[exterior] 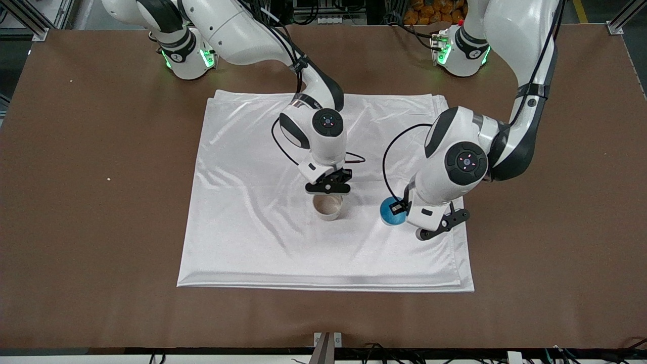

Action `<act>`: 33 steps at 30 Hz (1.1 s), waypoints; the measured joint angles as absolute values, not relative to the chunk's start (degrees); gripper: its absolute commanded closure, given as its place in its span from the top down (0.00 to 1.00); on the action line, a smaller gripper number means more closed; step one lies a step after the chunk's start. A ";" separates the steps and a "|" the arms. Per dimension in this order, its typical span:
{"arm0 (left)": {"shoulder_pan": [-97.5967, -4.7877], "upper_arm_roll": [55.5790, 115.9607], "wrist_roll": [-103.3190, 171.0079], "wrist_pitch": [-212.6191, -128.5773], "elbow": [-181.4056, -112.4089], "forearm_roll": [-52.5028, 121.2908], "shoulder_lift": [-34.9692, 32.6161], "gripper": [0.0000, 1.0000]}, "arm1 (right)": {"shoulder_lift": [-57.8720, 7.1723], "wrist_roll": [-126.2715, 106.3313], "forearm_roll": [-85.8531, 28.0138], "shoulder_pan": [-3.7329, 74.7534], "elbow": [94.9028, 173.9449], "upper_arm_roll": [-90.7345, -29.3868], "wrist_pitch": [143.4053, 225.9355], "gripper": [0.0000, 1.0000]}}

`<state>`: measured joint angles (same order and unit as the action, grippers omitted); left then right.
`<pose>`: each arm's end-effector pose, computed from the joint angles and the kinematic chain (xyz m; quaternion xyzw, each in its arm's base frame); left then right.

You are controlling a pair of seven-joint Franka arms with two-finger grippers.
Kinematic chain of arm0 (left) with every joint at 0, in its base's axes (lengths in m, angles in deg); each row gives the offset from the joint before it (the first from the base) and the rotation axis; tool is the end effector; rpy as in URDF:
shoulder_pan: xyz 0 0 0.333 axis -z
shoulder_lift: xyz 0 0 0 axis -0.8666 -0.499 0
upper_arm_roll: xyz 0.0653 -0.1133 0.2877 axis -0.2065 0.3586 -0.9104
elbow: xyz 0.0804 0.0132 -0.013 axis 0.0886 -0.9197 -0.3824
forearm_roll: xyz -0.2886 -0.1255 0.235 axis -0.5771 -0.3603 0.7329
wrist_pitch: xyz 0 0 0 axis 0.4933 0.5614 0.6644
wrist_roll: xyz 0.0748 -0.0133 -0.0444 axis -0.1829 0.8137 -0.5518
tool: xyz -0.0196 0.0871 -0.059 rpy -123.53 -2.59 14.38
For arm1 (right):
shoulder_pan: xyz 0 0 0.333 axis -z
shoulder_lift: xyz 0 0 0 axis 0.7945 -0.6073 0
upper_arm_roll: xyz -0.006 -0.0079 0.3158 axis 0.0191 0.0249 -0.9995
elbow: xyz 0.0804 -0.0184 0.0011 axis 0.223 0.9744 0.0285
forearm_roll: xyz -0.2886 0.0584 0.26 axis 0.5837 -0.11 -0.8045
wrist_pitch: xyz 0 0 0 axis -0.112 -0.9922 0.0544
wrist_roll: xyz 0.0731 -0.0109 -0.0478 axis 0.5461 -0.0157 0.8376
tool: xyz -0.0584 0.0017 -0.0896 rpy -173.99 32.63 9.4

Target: Place blue cup into white mug on cloth

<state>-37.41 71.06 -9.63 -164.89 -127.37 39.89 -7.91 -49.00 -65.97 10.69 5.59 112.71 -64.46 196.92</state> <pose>0.6400 -0.3100 0.3782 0.9742 0.2210 -0.0352 0.0294 0.5173 0.5374 0.2378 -0.9989 0.0267 -0.0386 0.0050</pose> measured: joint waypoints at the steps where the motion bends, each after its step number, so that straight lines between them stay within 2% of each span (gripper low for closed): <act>1: -37.39 71.06 -9.63 -164.89 -127.37 39.89 -7.91 0.00 | -48.96 -65.97 10.70 5.59 112.50 -64.42 196.75 1.00; 11: -34.45 71.19 -11.55 -164.99 -127.37 39.84 -7.96 0.00 | -46.19 -65.99 10.64 5.81 108.58 -64.15 187.84 1.00; 21: -29.08 71.22 -17.98 -169.20 -127.38 39.84 -8.86 0.00 | -36.34 -65.87 9.47 9.34 107.22 -64.14 178.48 1.00; 33: -24.75 71.17 -21.80 -175.91 -127.46 39.84 -11.12 0.00 | -28.11 -58.36 8.12 13.83 107.21 -64.15 169.80 1.00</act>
<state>-24.75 71.17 -21.80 -175.91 -127.46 39.84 -11.12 -28.11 -58.36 8.12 13.83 107.21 -64.15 169.80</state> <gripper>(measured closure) 0.956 0.000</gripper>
